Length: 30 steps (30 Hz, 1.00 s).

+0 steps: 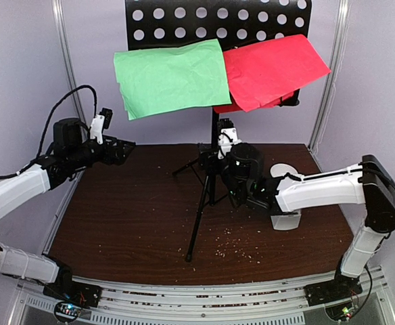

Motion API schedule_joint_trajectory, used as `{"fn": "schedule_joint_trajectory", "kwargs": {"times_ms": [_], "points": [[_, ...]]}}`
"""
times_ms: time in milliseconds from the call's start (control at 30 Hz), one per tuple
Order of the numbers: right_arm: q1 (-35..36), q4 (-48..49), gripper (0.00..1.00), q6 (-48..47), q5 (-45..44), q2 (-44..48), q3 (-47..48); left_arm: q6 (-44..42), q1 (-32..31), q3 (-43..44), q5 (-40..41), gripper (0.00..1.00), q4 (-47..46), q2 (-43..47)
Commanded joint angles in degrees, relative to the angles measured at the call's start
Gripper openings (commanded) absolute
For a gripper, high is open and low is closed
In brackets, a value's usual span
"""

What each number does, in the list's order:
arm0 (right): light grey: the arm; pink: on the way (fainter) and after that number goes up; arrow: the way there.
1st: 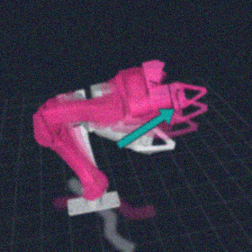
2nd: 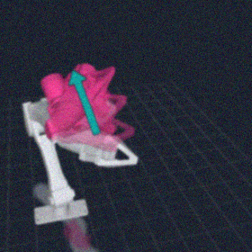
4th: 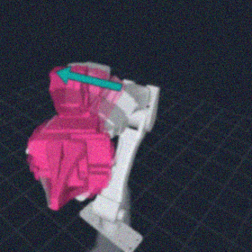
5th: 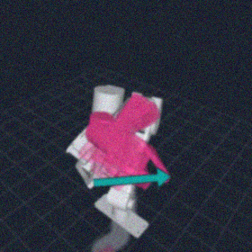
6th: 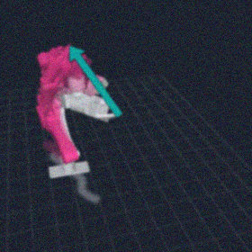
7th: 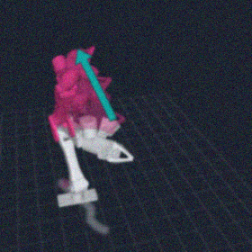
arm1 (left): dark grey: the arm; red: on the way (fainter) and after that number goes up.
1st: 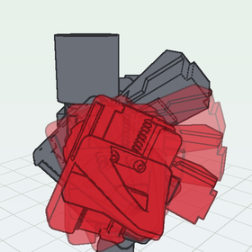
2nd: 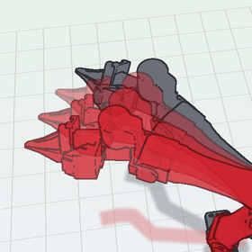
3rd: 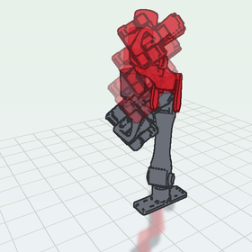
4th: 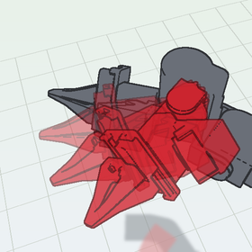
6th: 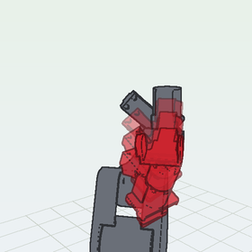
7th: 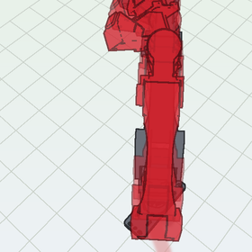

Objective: Pack up the instrument practice props

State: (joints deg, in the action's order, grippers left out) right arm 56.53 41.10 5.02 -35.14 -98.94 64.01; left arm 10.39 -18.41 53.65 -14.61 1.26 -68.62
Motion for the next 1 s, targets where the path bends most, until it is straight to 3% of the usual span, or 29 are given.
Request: {"fn": "schedule_joint_trajectory", "kwargs": {"times_ms": [0, 233, 400, 500, 700, 967], "points": [[-0.8, -1.2, 0.88, 3.6, 3.0, 4.9, -5.4, 1.1, -0.1, 0.0, -4.4, 0.89, -2.2, -3.7], [-5.6, -1.9, 0.88, 12.1, 6.1, 13.6, -18.7, -0.4, -6.1, -0.3, -3.5, 0.86, -2.0, -7.1], [-13.4, -4.9, 0.87, 20.4, 8.6, 21.7, -28.0, -2.2, -15.3, 0.5, 0.2, 0.84, -0.1, -10.1], [-18.5, -7.1, 0.87, 22.0, 8.7, 27.3, -32.7, 1.2, -18.5, -2.2, -0.6, 0.82, -2.7, -10.7], [-24.4, -13.1, 0.85, 19.3, 8.4, 38.2, -35.1, 6.7, -24.1, -8.5, -2.3, 0.79, -8.7, -10.0], [-25.1, -14.7, 0.83, 17.0, 15.0, 46.4, -34.8, 6.4, -29.1, -6.9, -2.4, 0.78, -8.5, -8.8]]}}
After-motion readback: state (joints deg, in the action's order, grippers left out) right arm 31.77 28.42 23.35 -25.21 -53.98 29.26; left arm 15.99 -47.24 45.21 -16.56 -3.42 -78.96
